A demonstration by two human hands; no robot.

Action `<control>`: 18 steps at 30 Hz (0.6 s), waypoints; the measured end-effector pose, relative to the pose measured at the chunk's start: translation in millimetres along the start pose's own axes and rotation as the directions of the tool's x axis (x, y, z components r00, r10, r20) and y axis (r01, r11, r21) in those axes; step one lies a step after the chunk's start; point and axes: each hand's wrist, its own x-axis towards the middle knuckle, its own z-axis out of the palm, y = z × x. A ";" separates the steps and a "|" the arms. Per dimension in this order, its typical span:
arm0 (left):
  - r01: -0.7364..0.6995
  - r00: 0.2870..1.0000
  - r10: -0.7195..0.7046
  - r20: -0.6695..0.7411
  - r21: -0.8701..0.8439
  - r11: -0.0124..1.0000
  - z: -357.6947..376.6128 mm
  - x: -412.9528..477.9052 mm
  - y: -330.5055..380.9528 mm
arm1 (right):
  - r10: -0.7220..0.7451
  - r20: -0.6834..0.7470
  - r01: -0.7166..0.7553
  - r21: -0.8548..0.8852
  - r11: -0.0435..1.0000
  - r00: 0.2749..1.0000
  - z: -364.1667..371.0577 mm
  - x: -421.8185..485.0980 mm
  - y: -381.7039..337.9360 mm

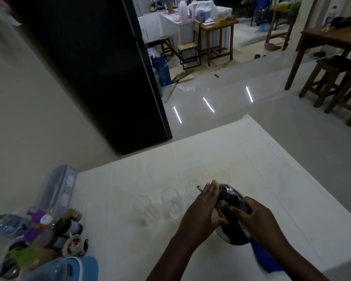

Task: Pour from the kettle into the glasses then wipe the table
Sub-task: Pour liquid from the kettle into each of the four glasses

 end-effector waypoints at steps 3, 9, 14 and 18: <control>-0.010 1.000 0.010 0.009 -0.015 1.000 -0.4 -0.1 -5.8 | 0.010 0.007 -0.009 -0.018 1.000 1.000 3.7 0.3 -2.3; -0.024 0.999 0.025 0.031 -0.042 0.999 -0.1 -0.3 -14.0 | 0.025 -0.012 -0.025 -0.022 0.999 1.000 8.3 -1.2 -6.3; -0.030 0.999 0.033 0.040 -0.065 0.997 0.0 0.0 -15.8 | 0.035 -0.035 -0.037 -0.048 0.998 0.999 8.3 -2.5 -7.3; -0.038 0.998 0.041 0.038 -0.077 0.996 -0.5 -0.2 -16.1 | 0.049 -0.051 -0.051 -0.042 0.998 0.997 8.5 -3.6 -7.2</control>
